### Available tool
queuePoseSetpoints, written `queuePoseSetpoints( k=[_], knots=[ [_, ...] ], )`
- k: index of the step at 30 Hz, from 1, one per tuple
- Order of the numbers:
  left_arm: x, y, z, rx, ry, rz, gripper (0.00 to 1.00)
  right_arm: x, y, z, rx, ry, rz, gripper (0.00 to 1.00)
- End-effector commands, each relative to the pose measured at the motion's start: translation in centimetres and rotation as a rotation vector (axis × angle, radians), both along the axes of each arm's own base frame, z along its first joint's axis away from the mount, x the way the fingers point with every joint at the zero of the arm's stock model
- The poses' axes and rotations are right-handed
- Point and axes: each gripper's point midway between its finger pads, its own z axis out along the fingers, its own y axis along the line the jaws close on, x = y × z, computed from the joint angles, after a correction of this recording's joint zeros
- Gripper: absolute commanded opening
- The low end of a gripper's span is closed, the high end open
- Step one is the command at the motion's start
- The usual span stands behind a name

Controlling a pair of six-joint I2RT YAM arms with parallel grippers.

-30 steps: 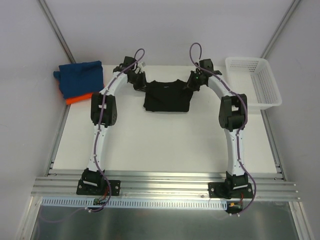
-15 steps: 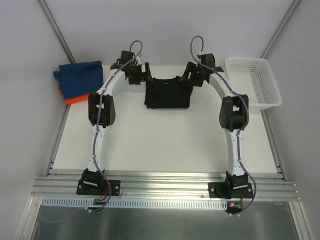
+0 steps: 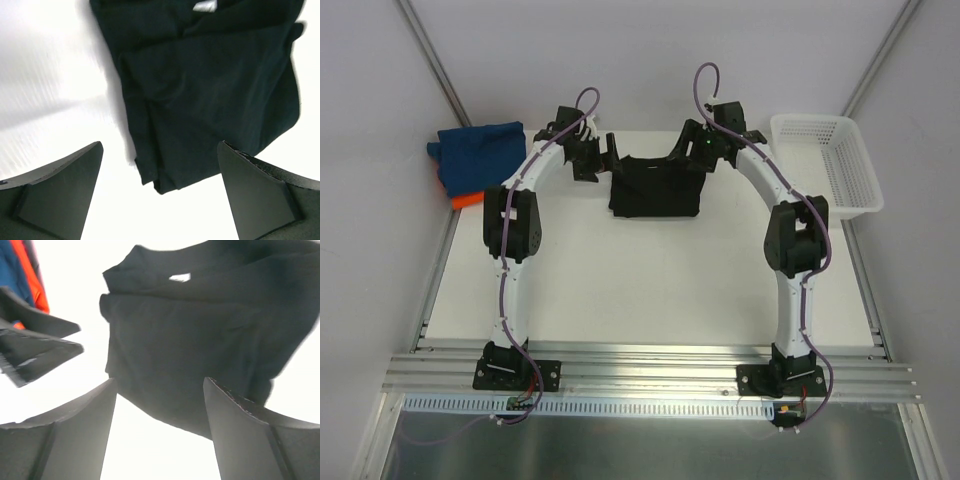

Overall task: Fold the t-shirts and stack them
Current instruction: Fold the tshirt

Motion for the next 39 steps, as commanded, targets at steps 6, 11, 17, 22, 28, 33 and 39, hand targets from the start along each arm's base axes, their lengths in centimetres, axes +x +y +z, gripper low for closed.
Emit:
queuePoseSetpoints(
  k=[6,11,17,22,28,33,39],
  knots=[
    [-1.1,0.1,0.6,-0.064,0.071,0.016,0.99,-1.1,3.2,0.3,0.105,0.062,0.015,0.73],
    [0.0,0.2,-0.4,-0.100,0.079,0.012,0.99,0.0,3.3,-4.2,0.105,0.141,-0.004,0.73],
    [1.5,0.3,-2.7,-0.206,0.137,0.044,0.99,1.8,3.2,-5.6,0.107,0.138,-0.030,0.74],
    [2.2,-0.8,-4.0,-0.288,0.166,0.034,0.99,1.4,3.1,-7.0,0.103,0.175,-0.043,0.74],
    [1.4,-3.4,-5.7,-0.388,0.244,-0.002,0.99,0.8,2.9,-8.2,0.096,0.205,-0.047,0.75],
    [-0.2,-6.1,-7.2,-0.458,0.325,-0.043,0.93,0.7,3.3,-8.8,0.090,0.212,-0.044,0.75],
    [-1.5,-7.7,-7.8,-0.490,0.377,-0.070,0.84,0.4,4.1,-8.5,0.086,0.203,-0.030,0.75]
  ],
)
